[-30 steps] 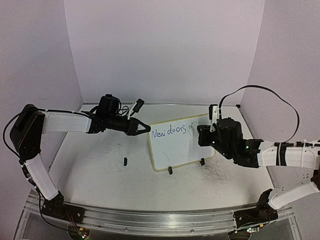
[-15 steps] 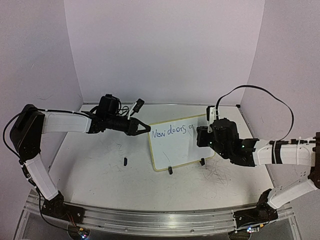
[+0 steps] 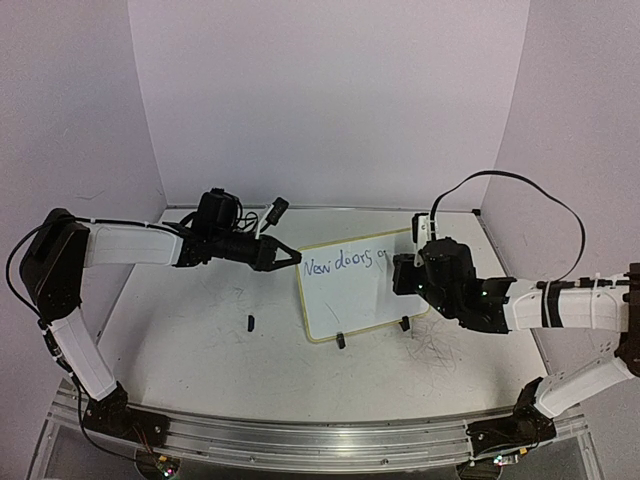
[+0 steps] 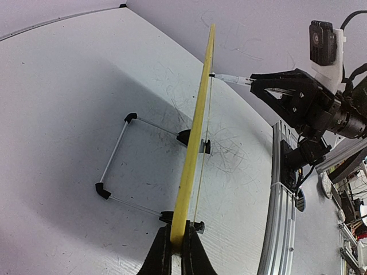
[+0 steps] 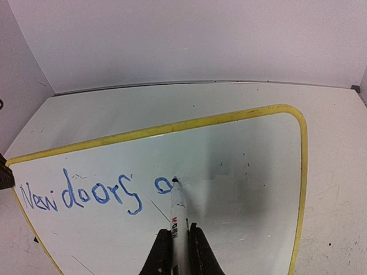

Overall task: Write a sentence on the whiteboard
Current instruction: Write a sentence on the whiteboard stand.

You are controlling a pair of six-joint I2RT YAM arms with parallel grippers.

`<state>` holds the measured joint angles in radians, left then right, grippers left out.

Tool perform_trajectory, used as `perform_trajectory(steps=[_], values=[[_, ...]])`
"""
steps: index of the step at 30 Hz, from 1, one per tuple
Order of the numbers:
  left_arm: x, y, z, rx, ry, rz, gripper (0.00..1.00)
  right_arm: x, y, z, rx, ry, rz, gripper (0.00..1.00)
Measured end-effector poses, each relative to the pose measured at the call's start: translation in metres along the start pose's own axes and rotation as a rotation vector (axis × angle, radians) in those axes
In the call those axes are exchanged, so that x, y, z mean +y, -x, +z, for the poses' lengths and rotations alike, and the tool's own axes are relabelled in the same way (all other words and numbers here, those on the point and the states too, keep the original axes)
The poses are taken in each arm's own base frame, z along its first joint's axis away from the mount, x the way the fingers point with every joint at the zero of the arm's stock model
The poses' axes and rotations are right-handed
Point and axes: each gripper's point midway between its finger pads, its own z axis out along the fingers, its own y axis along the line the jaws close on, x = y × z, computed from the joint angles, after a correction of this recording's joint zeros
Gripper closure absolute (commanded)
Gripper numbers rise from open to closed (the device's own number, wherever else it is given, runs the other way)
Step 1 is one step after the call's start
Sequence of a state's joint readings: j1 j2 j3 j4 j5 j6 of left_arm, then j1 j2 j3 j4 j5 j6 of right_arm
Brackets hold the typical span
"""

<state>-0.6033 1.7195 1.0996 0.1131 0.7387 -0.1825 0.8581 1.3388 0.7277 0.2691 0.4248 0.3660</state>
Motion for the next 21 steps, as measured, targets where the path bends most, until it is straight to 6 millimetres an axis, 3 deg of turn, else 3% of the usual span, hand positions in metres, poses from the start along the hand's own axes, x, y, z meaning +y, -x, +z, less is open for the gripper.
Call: perform_trajectory(steps=[21], values=[[0.000, 0.000, 0.000, 0.000, 0.000, 0.000, 1.00, -0.008, -0.022, -0.005, 0.053, 0.005, 0.025, 1.00]])
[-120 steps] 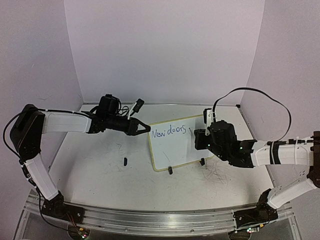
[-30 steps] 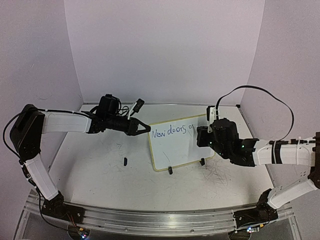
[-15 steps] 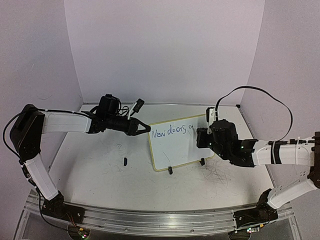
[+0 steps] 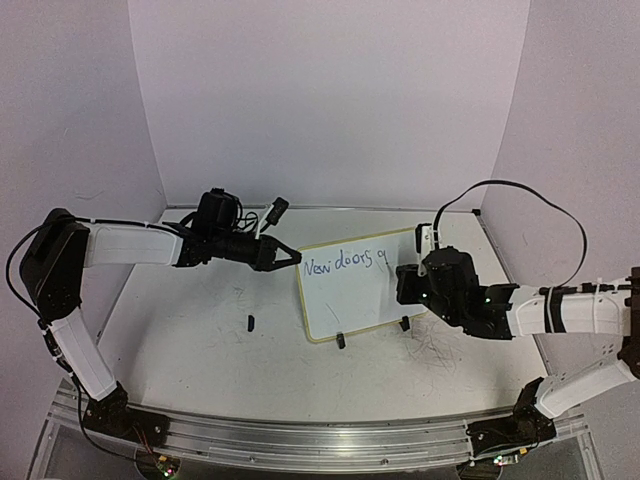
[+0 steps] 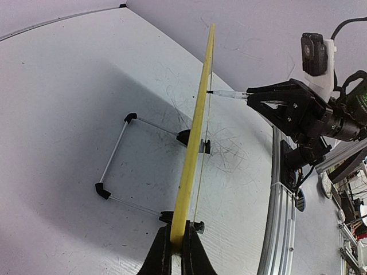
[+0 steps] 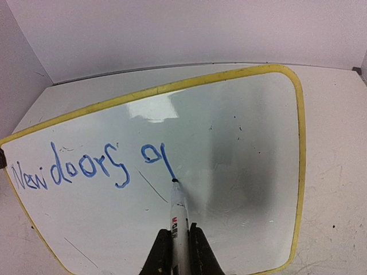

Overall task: Write a sentence on the whiteboard
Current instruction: Write a sentence on the whiteboard stand.

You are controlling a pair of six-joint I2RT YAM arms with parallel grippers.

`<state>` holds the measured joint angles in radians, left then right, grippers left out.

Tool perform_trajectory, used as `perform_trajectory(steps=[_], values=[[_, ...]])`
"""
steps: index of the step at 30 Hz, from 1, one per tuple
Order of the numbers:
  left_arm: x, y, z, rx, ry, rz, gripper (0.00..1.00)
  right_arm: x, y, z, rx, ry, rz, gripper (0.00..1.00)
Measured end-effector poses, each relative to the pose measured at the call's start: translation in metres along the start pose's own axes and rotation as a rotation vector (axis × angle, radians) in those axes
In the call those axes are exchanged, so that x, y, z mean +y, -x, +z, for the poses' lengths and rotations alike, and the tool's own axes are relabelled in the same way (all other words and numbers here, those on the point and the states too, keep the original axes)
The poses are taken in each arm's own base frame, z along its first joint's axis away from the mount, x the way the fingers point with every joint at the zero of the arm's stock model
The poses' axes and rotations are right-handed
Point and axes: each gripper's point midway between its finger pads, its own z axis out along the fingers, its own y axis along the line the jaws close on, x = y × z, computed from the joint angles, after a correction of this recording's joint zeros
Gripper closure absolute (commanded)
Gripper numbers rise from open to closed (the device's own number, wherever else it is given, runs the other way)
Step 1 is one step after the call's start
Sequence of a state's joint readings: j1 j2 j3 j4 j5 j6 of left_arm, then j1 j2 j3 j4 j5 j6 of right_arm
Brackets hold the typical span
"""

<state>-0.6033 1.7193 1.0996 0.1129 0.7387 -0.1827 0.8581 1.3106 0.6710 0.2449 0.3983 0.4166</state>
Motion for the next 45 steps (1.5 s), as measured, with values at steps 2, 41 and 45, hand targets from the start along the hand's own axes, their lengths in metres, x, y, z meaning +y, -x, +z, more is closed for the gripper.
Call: perform_trajectory(steps=[2, 41, 45], values=[[0.000, 0.000, 0.000, 0.000, 0.000, 0.000, 1.00, 0.001, 0.001, 0.000, -0.001, 0.003, -0.002, 1.00], [-0.002, 0.000, 0.000, 0.001, -0.001, 0.003, 1.00, 0.004, 0.031, 0.005, -0.072, -0.014, -0.003, 1.00], [-0.002, 0.000, 0.000, 0.002, -0.002, 0.003, 1.00, 0.003, 0.031, 0.005, -0.072, -0.020, 0.000, 1.00]])
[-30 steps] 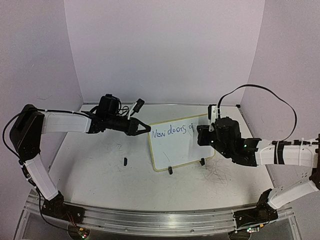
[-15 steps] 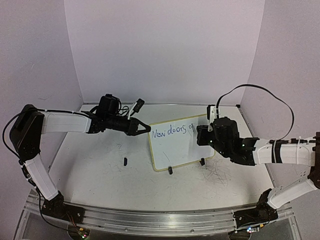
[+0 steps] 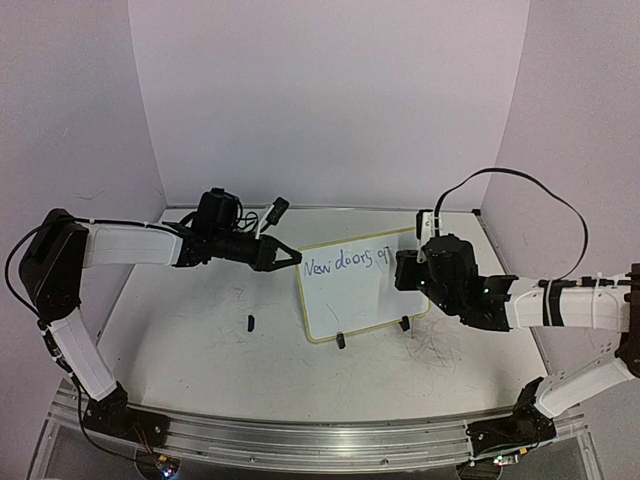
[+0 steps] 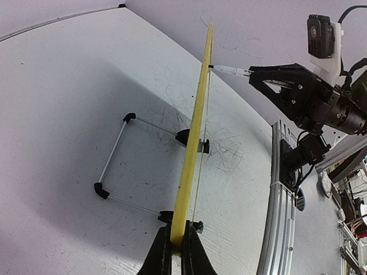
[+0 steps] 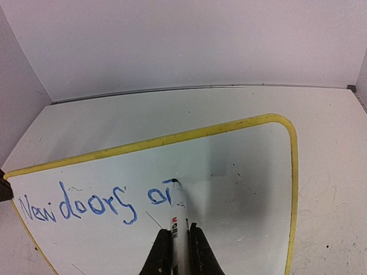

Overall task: Write a sentence on the whiteboard
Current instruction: Write a sentence on the whiteboard stand.

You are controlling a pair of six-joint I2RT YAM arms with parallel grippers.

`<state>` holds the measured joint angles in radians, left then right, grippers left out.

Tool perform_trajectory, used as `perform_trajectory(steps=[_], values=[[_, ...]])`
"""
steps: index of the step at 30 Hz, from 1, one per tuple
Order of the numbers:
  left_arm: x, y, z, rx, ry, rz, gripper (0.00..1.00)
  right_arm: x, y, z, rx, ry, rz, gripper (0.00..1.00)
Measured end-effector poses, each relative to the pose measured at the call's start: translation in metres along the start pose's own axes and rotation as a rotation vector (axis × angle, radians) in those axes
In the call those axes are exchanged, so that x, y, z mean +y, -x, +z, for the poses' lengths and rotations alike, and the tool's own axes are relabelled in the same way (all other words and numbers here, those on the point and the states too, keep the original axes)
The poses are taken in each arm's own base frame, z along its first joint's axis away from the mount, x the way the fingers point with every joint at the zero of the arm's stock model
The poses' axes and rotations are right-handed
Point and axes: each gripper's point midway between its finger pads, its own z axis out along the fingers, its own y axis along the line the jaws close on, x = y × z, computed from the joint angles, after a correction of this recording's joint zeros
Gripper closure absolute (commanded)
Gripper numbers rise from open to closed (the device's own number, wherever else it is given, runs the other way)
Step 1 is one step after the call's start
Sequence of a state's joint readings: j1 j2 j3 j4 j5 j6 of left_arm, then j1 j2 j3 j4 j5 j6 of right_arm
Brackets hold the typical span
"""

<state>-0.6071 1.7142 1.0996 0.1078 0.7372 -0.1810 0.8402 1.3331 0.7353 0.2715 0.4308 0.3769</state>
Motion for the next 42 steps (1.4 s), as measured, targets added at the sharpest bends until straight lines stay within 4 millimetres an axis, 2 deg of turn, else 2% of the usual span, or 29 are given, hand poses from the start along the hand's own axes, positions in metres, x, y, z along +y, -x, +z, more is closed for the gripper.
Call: perform_trajectory(steps=[16, 28, 42], values=[[0.000, 0.000, 0.000, 0.000, 0.000, 0.001, 1.00, -0.004, -0.007, -0.004, 0.023, -0.001, 0.024, 1.00], [0.000, 0.000, 0.000, 0.000, 0.001, 0.000, 1.00, 0.002, -0.014, -0.001, 0.047, 0.027, 0.027, 1.00], [0.001, 0.000, 0.000, 0.000, 0.004, 0.000, 1.00, -0.002, -0.011, -0.001, 0.034, 0.004, 0.030, 1.00]])
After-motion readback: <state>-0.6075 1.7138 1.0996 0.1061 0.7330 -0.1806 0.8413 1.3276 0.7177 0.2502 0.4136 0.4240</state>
